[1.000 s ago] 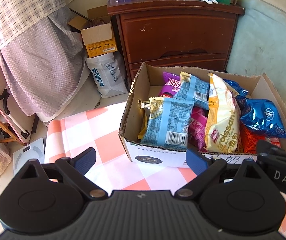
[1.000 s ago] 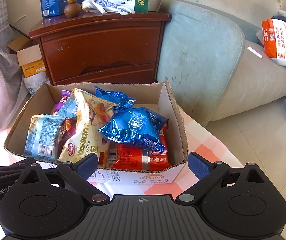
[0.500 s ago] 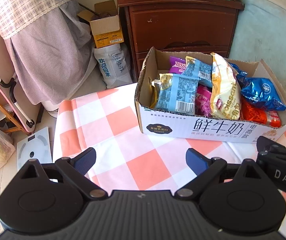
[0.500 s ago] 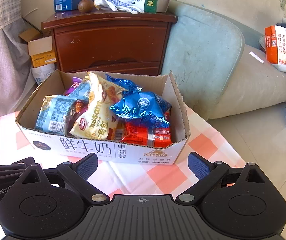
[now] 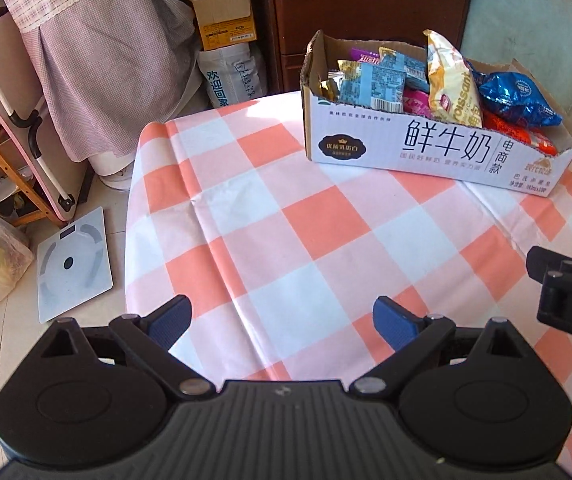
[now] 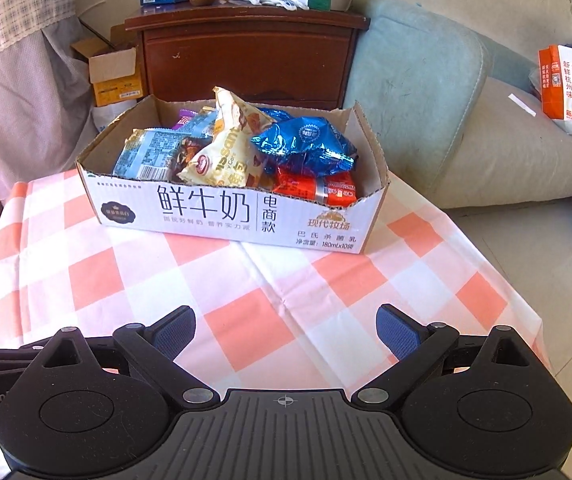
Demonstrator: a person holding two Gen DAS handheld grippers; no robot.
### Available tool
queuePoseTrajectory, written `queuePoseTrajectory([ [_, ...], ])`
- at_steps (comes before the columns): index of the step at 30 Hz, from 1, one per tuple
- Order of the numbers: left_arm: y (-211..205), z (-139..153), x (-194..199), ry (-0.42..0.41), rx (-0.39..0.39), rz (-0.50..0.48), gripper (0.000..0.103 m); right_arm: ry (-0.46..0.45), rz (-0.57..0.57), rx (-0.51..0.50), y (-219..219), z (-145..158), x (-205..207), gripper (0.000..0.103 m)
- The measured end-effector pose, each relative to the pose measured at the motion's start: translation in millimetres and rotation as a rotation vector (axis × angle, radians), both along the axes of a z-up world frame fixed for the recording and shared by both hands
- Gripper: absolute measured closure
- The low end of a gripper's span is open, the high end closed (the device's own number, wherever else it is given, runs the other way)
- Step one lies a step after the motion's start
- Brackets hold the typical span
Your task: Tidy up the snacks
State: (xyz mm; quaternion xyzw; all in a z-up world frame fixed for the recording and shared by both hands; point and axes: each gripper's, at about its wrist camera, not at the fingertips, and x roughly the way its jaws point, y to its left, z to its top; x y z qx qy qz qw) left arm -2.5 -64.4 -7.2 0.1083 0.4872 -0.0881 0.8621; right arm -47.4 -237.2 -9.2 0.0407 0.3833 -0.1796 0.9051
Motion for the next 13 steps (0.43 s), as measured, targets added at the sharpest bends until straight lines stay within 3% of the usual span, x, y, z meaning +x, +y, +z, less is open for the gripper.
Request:
queuePoseTrajectory([
  [8,23,3,-20,-0.022,-0.023,0.0,0.006,0.057,-0.04,0.112,6,-36,-25,0.004],
  [13,34,10,-26,-0.056,-0.035,0.003,0.006,0.028,-0.024,0.157,22,-54,-31,0.004],
])
